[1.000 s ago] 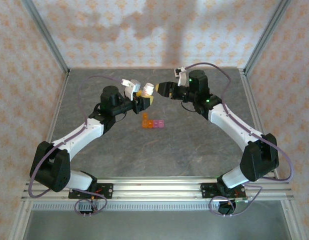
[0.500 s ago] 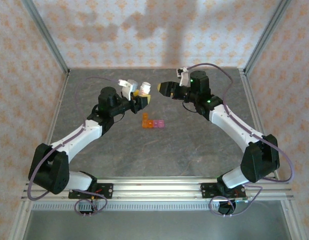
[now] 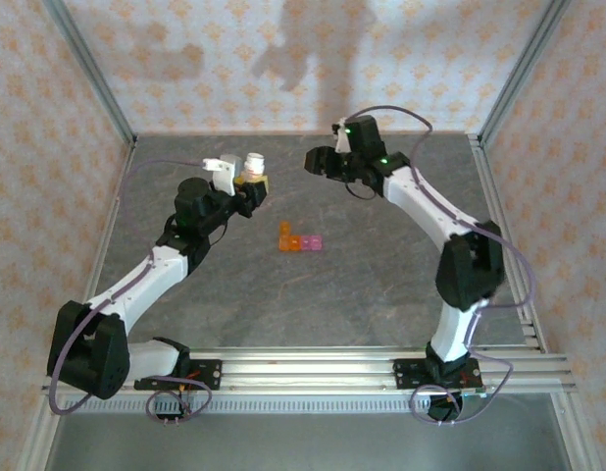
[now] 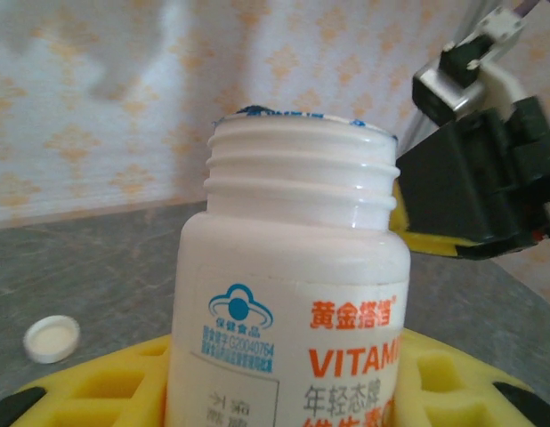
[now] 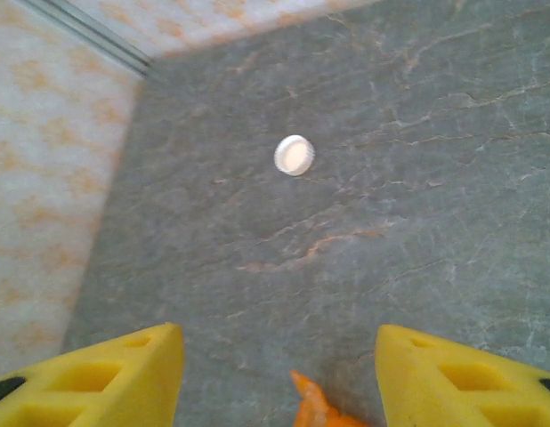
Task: Sort the pills into containers
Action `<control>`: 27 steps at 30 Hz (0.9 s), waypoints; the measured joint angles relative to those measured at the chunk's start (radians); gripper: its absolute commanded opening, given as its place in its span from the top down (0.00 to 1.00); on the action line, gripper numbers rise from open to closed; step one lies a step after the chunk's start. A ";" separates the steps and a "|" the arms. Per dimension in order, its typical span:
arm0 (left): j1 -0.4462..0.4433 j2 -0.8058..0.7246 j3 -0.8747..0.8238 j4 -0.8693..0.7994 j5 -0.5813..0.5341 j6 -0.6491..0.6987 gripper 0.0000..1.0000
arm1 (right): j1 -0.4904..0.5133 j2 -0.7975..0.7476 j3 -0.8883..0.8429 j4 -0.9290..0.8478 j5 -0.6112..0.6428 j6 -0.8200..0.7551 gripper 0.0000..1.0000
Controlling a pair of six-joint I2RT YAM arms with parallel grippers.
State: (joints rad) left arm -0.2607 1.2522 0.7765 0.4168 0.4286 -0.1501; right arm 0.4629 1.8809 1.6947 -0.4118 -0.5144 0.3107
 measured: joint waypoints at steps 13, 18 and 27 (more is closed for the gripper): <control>0.092 -0.034 -0.039 0.002 -0.158 -0.044 1.00 | 0.089 0.536 0.674 -0.333 0.101 -0.061 0.41; 0.111 -0.033 -0.047 0.000 -0.182 -0.063 1.00 | 0.089 0.618 0.755 -0.316 0.107 -0.066 0.41; 0.147 -0.025 -0.047 -0.001 -0.178 -0.070 1.00 | 0.095 0.752 0.866 -0.203 0.090 -0.053 0.41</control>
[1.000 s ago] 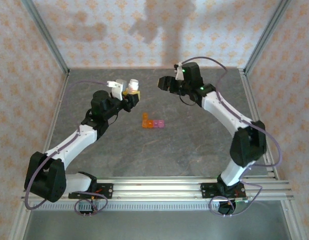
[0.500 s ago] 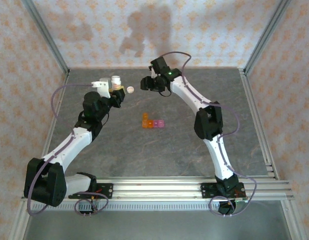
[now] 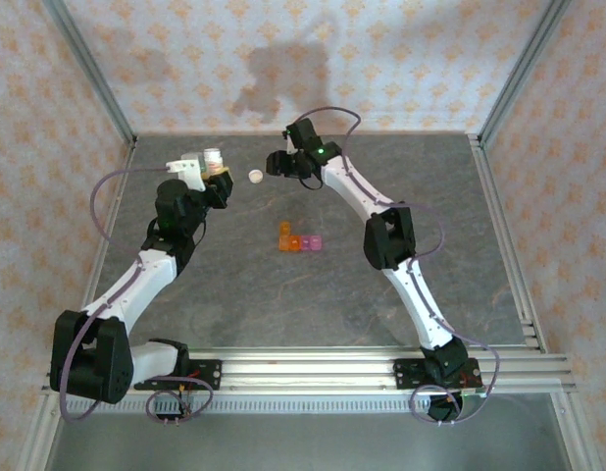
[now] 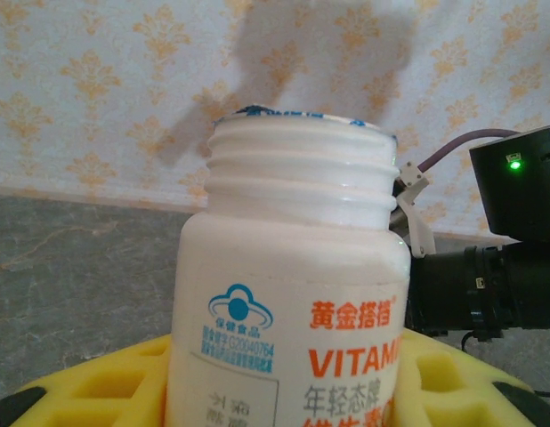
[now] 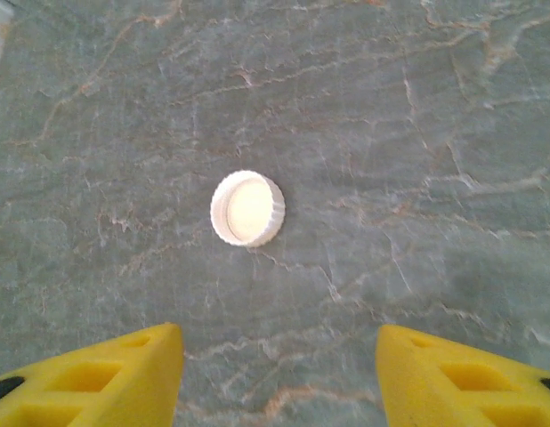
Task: Sort the pills into containers
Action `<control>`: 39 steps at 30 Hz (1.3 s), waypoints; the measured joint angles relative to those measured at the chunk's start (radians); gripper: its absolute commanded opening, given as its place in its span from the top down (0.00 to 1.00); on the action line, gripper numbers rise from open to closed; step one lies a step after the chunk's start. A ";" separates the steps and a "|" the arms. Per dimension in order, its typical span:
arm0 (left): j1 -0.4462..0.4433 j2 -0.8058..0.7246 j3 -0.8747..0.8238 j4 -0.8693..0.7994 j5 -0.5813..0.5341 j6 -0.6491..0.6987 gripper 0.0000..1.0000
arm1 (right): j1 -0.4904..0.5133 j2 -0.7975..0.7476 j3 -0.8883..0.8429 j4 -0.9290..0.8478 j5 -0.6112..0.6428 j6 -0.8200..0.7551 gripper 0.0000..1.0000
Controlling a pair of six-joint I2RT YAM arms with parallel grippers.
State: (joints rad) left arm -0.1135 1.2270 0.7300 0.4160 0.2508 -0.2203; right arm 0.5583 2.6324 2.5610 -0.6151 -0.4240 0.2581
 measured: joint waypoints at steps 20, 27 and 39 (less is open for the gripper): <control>-0.026 -0.034 0.015 -0.194 0.218 0.017 1.00 | 0.008 -0.488 -0.597 0.034 0.032 -0.013 0.44; -0.123 -0.045 0.015 -0.300 0.231 0.062 1.00 | 0.008 -0.745 -0.946 0.131 0.095 -0.013 0.44; -0.173 -0.042 0.012 -0.391 0.231 0.072 1.00 | 0.008 -0.776 -1.264 0.228 0.170 -0.013 0.45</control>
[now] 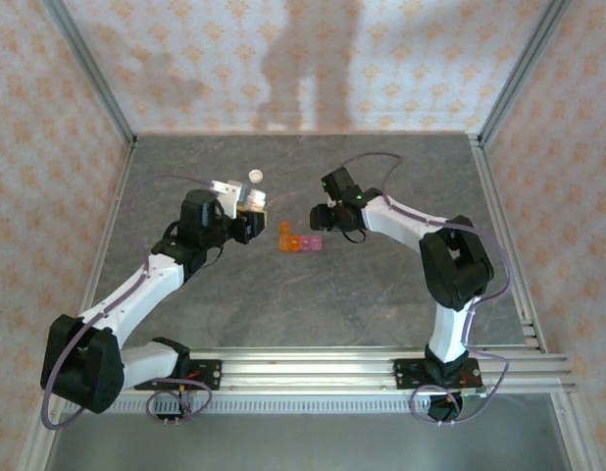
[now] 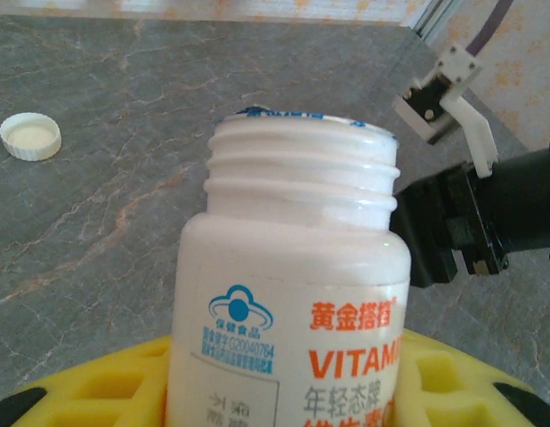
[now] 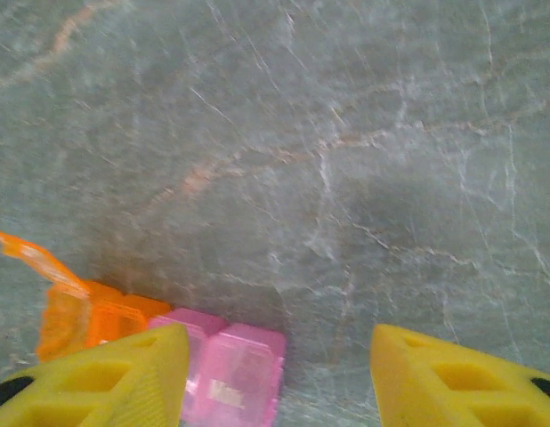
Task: Sort the pills into containers
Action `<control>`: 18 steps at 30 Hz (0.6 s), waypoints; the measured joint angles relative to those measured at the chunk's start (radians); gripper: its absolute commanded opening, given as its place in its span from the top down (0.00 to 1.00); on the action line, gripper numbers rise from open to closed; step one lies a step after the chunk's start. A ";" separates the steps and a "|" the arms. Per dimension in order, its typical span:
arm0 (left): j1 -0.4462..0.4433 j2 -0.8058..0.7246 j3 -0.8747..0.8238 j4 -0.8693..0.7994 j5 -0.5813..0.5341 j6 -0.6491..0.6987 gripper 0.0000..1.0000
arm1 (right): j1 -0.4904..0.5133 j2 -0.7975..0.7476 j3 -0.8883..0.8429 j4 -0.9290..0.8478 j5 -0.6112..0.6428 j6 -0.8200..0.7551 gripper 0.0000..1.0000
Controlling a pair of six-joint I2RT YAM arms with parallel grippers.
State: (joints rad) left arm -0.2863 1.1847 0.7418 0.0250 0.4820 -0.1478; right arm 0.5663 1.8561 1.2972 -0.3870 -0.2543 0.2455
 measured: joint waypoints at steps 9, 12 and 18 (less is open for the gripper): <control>-0.002 0.002 -0.031 -0.002 0.000 0.006 1.00 | 0.000 -0.024 -0.077 0.041 0.004 0.001 0.48; -0.002 0.007 -0.031 -0.002 0.000 0.015 1.00 | 0.001 -0.028 -0.077 0.047 0.003 0.000 0.48; -0.002 0.021 -0.031 -0.001 0.000 0.018 1.00 | 0.002 -0.031 -0.077 0.047 -0.003 0.000 0.49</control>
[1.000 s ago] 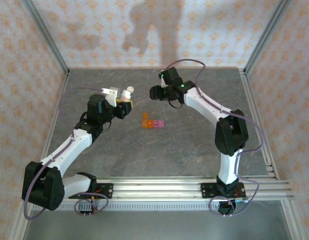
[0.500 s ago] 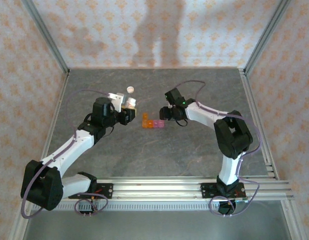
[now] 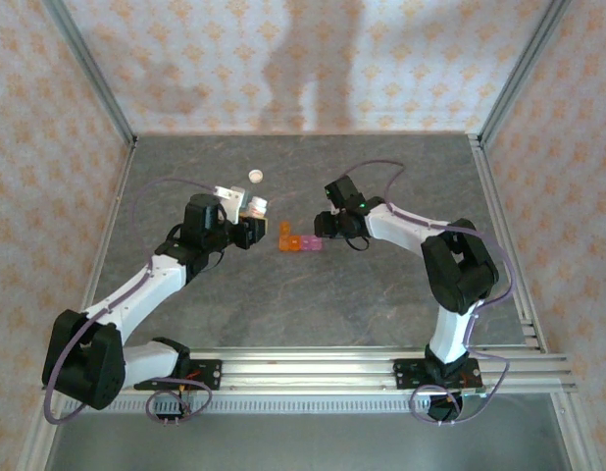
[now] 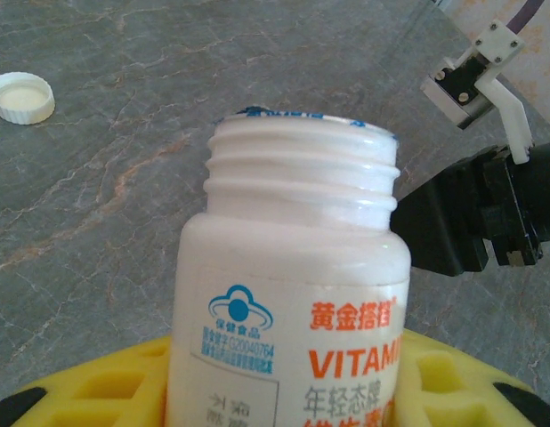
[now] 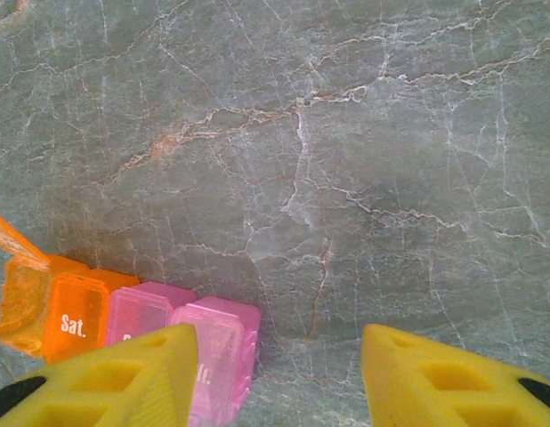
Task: Sort the pills into containers
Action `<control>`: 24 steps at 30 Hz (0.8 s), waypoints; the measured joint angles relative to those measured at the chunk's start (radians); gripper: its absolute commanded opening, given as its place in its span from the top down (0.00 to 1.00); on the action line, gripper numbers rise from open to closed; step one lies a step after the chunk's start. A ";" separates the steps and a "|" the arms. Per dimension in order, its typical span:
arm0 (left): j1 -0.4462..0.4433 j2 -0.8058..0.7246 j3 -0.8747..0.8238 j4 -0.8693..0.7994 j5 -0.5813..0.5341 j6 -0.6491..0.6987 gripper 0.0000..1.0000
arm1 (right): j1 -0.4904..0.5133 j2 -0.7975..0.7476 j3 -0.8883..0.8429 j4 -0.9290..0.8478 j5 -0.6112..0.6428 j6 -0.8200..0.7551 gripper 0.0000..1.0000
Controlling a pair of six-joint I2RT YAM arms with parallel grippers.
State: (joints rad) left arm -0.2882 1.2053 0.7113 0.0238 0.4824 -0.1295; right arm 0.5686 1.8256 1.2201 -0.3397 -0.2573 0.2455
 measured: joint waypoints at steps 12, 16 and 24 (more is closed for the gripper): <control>0.000 0.024 0.000 0.000 0.000 0.000 1.00 | 0.031 -0.006 -0.048 0.000 -0.011 0.000 0.51; 0.000 0.025 0.000 0.000 0.000 0.000 1.00 | 0.031 -0.005 -0.061 0.000 -0.012 -0.001 0.52; 0.000 0.029 0.000 -0.003 0.001 0.000 1.00 | 0.031 0.003 -0.063 0.001 -0.013 -0.008 0.52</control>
State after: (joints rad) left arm -0.2882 1.2343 0.7116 0.0212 0.4831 -0.1291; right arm 0.5995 1.8286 1.1572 -0.3389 -0.2699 0.2379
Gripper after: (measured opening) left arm 0.423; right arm 0.484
